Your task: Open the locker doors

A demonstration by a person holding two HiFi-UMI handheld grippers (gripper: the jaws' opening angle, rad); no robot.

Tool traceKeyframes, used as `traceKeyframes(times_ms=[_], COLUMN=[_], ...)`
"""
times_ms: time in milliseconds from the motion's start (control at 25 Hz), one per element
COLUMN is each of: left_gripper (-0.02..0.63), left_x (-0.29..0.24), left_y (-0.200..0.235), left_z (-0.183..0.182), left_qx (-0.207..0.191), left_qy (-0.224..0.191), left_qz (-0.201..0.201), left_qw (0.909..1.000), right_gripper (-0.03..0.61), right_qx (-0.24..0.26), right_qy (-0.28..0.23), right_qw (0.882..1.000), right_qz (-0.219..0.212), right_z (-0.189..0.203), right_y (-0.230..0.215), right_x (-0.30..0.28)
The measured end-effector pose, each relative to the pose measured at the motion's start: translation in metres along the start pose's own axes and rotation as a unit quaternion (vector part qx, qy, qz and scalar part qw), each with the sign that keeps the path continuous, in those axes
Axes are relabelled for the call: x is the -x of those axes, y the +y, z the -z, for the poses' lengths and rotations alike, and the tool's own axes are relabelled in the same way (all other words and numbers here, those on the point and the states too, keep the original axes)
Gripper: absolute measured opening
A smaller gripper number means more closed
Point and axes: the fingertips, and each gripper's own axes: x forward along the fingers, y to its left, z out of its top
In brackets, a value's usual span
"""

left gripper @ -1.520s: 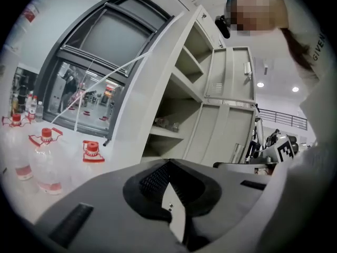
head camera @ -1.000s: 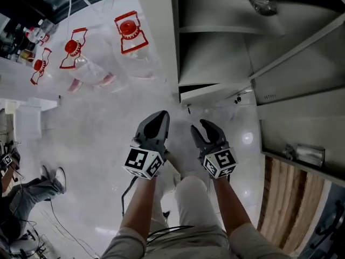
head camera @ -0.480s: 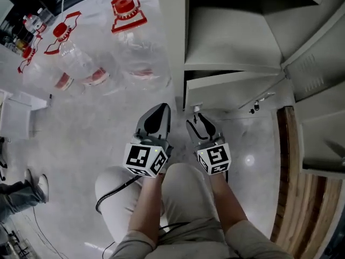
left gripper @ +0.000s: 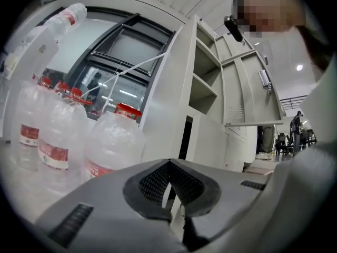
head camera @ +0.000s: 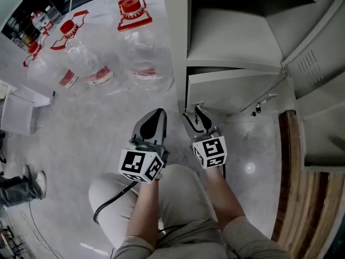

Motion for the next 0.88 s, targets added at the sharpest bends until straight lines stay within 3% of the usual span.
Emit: traceKeyframes(times_ms=[400,640,880], left_gripper=[-0.002,-0.002,-0.002], left_x=[0.023,0.017,0.008], left_y=[-0.003,-0.027,-0.049], left_z=[-0.009,-0.004,-0.002], left_qx=[-0.004,-0.006,-0.015], left_qy=[-0.011,-0.005,-0.004], left_qz=[-0.033,-0.015,0.001], left_qw=[0.9994,0.9999,0.9999], right_gripper=[0.164,0.121,0.118], right_qx=[0.007,0.013,0.013], right_qy=[0.006,0.002,-0.005], right_qw=[1.0,1.0,1.0], right_qz=[-0.016,-0.012,-0.023], right_z=[0.009,0.017,0.026], right_y=[0.011,0.01,0.006], right_x=[0.045,0.087,0.133])
